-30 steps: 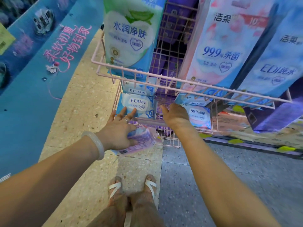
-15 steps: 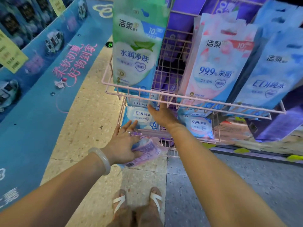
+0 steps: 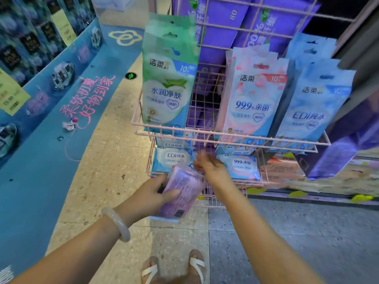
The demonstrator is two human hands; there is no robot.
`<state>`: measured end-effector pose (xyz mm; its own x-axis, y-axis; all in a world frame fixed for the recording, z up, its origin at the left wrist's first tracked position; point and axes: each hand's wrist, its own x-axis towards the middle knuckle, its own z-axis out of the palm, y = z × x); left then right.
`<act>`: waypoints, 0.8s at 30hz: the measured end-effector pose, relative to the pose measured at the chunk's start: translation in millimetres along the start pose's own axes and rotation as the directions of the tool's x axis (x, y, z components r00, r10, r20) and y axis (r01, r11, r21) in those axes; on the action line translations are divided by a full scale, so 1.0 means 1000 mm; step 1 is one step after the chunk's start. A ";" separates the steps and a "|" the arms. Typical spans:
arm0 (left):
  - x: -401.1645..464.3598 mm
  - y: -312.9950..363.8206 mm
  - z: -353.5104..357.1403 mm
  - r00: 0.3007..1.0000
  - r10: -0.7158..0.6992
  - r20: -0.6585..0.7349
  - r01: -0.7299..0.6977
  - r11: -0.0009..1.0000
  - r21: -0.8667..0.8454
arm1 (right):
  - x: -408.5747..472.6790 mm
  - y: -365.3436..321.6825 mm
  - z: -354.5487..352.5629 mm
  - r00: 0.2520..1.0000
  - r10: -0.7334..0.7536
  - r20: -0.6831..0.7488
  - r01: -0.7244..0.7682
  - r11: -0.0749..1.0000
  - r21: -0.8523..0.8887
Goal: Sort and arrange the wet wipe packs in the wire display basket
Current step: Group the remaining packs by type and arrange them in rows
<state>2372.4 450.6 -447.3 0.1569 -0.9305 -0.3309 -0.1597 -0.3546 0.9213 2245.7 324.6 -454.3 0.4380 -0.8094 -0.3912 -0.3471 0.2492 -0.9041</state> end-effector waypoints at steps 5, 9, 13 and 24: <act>-0.010 0.025 0.008 0.996 -0.081 0.021 0.084 0.928 -0.364 | -0.074 0.010 -0.021 0.972 0.008 0.235 -0.080 0.952 0.297; -0.014 0.041 0.021 0.999 -0.053 0.012 0.052 0.867 -0.496 | -0.101 0.004 -0.031 0.982 -0.072 0.174 0.022 0.962 0.274; -0.026 0.050 0.032 1.000 0.018 0.013 -0.010 0.883 -0.469 | -0.118 -0.001 -0.042 0.978 -0.107 0.177 0.063 0.969 0.239; -0.037 0.119 0.032 0.889 0.021 0.458 0.334 0.653 -0.679 | -0.128 -0.047 -0.083 0.462 -0.854 -0.241 0.708 0.518 -0.479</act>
<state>2316.1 439.8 -331.8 -0.3102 -0.8765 -0.3682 0.6100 -0.4806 0.6301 2136.9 372.4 -347.4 0.2984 -0.7146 0.6326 -0.2672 -0.6989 -0.6634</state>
